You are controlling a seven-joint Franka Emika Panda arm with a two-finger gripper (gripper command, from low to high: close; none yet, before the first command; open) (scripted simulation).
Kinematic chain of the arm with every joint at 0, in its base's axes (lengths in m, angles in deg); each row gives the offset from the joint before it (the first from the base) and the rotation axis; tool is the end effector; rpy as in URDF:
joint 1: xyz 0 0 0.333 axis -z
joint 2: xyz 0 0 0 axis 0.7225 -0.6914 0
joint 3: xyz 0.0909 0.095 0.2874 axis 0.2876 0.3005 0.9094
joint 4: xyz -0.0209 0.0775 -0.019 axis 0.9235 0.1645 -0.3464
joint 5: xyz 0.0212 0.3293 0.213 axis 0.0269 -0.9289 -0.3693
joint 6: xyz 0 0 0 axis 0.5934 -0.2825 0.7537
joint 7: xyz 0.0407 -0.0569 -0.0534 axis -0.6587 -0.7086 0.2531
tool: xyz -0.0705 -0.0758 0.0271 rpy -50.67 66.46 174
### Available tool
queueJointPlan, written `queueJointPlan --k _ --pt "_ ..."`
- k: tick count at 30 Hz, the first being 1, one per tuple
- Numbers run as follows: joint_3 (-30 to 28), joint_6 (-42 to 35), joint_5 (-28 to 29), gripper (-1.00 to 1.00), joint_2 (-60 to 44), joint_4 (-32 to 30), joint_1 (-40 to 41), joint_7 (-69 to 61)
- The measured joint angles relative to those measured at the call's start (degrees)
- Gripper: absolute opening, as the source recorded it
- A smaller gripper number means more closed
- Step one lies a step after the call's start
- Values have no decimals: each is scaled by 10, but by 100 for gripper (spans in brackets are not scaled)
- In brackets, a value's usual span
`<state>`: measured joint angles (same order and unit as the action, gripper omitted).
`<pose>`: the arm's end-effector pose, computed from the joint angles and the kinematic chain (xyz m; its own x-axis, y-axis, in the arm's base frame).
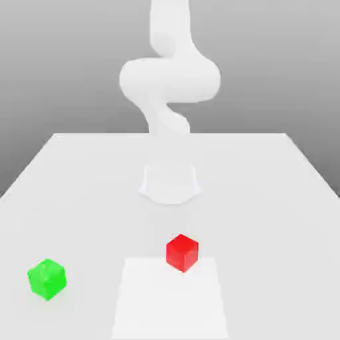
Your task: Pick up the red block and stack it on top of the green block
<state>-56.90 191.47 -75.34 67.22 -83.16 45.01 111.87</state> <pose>0.3713 0.0036 0.6610 0.5664 -0.6577 0.4966 -0.4899 -0.7533 -0.4388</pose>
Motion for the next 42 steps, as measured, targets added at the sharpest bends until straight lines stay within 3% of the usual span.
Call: queueJointPlan --k 17,21,24,25,32,37,42 --pt "-83 264 37 0 -313 -333 -107 -358" --pt "-77 357 -11 0 -427 -343 -118 -420" --pt "-29 412 -51 0 -492 -336 -83 -450" --pt "-15 428 -50 -100 -510 -333 -68 -450" --pt "-9 430 -50 -100 -513 -333 -62 -450" --pt "-23 353 -8 -100 -424 -345 -63 -421" --pt "-33 272 -3 -100 -351 -337 -40 -400"
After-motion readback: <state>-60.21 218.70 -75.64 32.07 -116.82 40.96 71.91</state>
